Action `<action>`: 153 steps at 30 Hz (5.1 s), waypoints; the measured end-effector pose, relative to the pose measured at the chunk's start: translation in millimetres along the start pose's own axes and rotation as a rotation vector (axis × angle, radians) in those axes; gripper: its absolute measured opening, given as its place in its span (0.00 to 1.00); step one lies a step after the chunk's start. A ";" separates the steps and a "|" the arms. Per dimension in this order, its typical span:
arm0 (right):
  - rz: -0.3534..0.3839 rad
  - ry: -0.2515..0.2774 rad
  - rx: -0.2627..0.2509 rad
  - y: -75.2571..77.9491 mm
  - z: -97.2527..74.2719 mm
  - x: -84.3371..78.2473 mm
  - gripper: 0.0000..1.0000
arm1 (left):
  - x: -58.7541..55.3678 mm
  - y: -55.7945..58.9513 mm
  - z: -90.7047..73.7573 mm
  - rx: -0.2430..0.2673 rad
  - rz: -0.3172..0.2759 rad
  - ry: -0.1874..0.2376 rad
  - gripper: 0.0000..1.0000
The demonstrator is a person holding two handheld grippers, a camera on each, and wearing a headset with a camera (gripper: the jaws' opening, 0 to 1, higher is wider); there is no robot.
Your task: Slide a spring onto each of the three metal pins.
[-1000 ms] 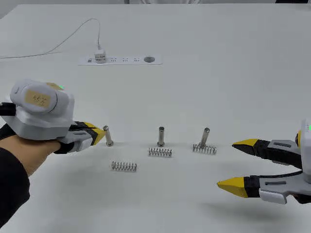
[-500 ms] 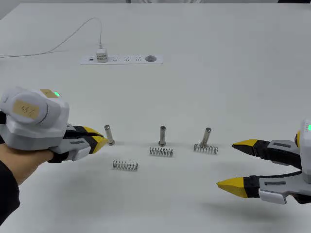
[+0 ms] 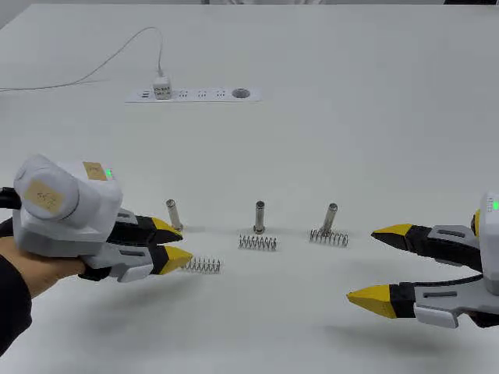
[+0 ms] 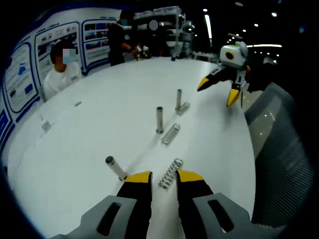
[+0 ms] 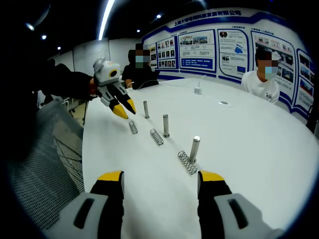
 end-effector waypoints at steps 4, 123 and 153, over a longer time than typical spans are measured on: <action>0.002 0.000 -0.001 0.2 -0.2 -0.4 0.61 | 0.8 2.1 3.9 -0.021 0.037 0.000 0.21; -0.234 -0.149 0.288 -45.9 62.5 49.0 0.12 | 59.8 76.0 -3.9 -0.310 0.311 0.141 0.10; -0.225 -0.103 0.296 -49.2 64.9 50.9 0.12 | 94.4 82.0 -15.1 -0.358 0.138 0.284 0.09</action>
Point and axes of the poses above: the centre of the closed fingertips' face, and the gripper's own axes: z roughly forward along the fingers, y roughly to its right, x roughly out of its top, the point moved 9 cm from there along -z, roughly backward along the fingers, and after that the axes turned 15 degrees about x, right-handed, at the moved point
